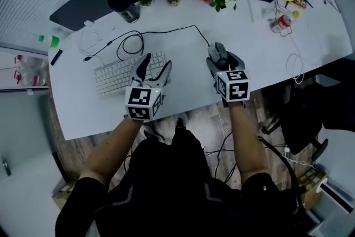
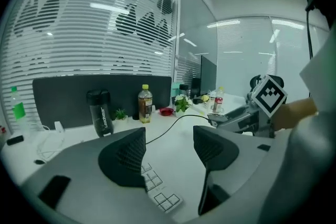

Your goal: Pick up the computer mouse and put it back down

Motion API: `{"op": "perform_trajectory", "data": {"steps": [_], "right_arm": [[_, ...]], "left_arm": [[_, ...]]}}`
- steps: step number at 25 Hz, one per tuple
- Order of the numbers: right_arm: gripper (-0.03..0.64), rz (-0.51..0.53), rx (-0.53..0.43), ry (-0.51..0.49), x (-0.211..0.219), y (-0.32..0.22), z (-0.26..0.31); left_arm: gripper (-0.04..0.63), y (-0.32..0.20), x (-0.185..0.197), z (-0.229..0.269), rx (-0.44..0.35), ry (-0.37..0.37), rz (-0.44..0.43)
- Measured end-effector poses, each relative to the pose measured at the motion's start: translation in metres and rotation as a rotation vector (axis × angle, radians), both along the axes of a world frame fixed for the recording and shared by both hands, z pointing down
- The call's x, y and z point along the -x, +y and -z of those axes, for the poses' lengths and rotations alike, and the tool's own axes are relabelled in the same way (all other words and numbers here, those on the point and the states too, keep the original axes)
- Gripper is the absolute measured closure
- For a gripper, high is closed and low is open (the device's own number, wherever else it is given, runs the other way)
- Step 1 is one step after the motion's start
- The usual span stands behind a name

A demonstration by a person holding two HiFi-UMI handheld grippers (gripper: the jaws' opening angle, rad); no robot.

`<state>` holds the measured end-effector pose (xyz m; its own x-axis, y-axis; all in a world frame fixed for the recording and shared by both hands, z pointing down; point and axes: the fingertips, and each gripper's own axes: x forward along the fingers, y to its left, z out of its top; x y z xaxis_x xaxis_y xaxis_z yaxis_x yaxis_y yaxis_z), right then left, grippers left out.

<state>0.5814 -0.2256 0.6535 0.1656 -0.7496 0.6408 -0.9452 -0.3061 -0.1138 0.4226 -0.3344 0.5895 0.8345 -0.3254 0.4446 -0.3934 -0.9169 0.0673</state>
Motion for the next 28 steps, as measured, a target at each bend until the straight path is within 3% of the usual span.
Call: {"op": "perform_trajectory", "data": {"steps": [13,28], "right_arm": [[0.321,-0.043,0.156,-0.054,0.001,0.018,-0.095],[0.319,-0.054,0.190,-0.015,0.004,0.017,-0.119]], "left_arm": [[0.296,0.021,-0.001,-0.098,0.137,-0.135,-0.007],[0.296,0.032,-0.006,-0.122,0.175,-0.162,-0.025]]}}
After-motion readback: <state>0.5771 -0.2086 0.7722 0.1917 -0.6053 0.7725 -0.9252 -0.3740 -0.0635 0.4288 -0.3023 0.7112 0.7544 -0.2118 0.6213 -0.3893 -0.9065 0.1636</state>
